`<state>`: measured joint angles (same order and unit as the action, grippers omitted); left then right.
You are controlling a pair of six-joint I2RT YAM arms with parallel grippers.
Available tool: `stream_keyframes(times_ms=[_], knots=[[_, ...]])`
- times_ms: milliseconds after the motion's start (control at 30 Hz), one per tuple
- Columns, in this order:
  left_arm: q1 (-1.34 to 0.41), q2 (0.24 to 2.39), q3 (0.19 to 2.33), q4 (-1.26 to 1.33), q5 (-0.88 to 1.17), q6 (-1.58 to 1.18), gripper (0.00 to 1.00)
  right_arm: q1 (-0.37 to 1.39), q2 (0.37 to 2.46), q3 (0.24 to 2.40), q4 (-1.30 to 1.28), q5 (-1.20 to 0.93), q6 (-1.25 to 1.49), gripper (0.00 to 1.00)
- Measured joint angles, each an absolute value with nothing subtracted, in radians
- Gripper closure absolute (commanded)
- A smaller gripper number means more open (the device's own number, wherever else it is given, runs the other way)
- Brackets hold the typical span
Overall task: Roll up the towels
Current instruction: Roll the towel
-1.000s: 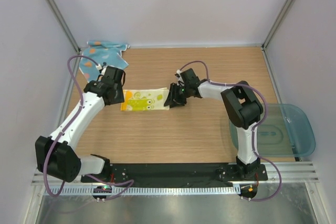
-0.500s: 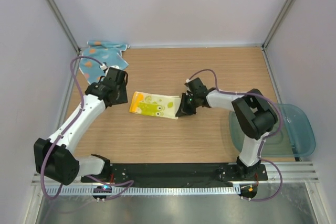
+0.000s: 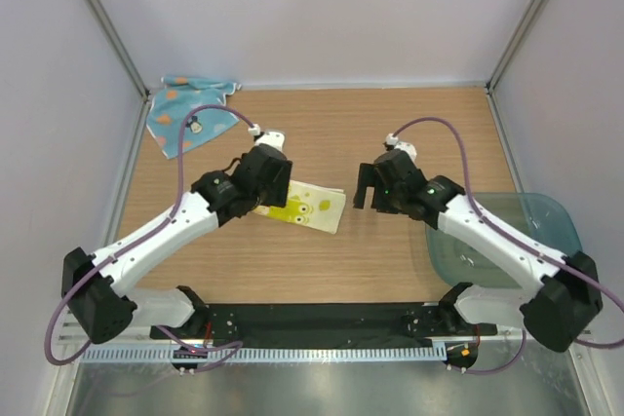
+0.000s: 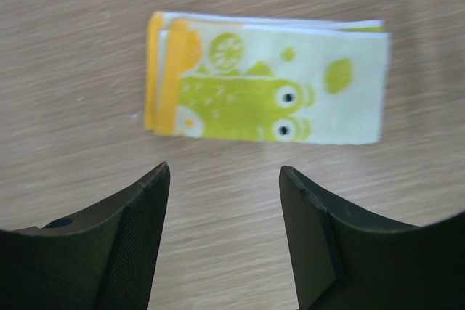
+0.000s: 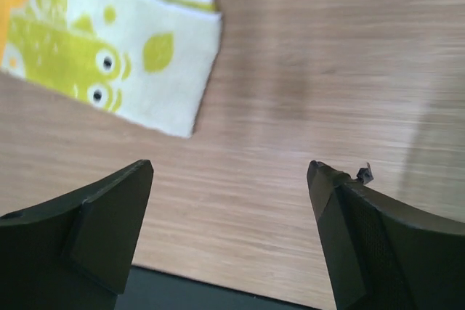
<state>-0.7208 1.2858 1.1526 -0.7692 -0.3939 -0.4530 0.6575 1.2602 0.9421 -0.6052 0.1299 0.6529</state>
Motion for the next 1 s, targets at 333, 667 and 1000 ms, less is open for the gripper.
stream_keyframes(times_ms=[333,667,1000], knots=[[-0.879,1.338,1.134,-0.539,-0.307,-0.471,0.55,0.622,1.077,0.962,-0.685,0.482,0.606,0.00],[-1.065,1.708,1.280,-0.549,-0.346,-0.500,0.62,0.498,0.953,0.979,-0.716,0.465,0.569,0.00],[-1.080,1.852,1.365,-0.559,-0.361,-0.524,0.62,0.441,0.978,0.974,-0.727,0.354,0.519,0.00]])
